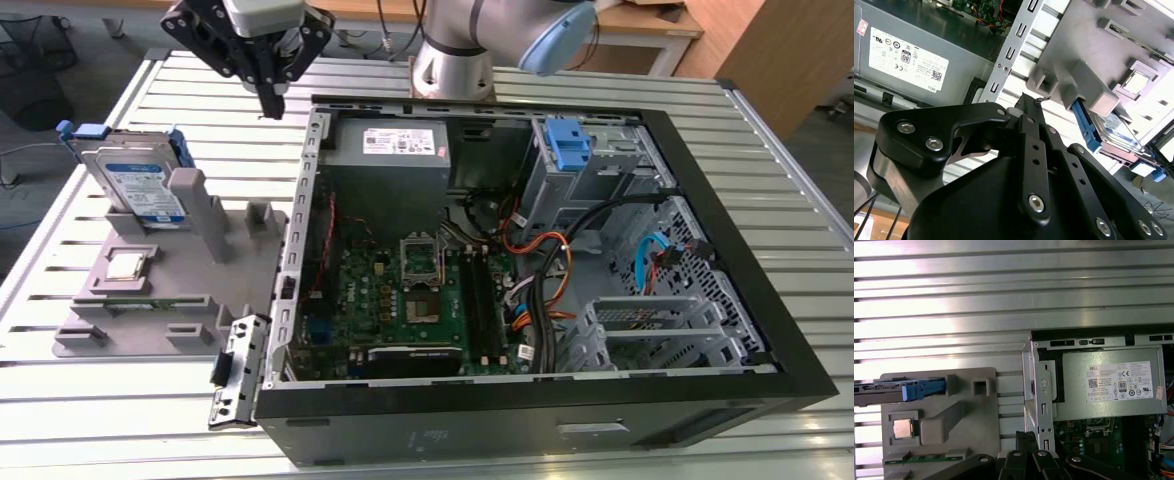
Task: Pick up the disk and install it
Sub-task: 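Reach for the disk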
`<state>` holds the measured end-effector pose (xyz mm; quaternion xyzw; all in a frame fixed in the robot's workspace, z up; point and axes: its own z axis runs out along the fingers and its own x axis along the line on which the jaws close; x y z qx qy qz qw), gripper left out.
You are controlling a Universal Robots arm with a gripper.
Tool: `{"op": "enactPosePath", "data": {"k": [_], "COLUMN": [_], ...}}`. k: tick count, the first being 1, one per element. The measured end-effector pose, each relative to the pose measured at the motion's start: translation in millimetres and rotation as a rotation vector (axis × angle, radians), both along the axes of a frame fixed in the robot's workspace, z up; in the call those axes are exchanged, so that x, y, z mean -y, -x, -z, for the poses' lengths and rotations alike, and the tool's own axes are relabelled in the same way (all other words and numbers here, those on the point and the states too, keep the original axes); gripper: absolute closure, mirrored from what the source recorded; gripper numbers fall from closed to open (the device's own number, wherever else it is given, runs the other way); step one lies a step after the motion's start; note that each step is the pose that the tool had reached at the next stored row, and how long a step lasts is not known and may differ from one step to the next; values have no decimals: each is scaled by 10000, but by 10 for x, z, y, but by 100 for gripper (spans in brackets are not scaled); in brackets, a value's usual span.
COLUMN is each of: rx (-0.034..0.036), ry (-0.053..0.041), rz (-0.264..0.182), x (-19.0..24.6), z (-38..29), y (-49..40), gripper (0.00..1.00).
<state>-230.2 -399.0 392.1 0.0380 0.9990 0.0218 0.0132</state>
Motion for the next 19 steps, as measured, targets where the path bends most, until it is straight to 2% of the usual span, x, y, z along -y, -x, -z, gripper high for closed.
{"op": "enactPosePath", "data": {"k": [13, 19], "rx": [1, 0], "ry": [0, 0], "rz": [-2, -2], "x": [0, 0], "z": [5, 5], "y": [152, 170], "gripper": [90, 90]}}
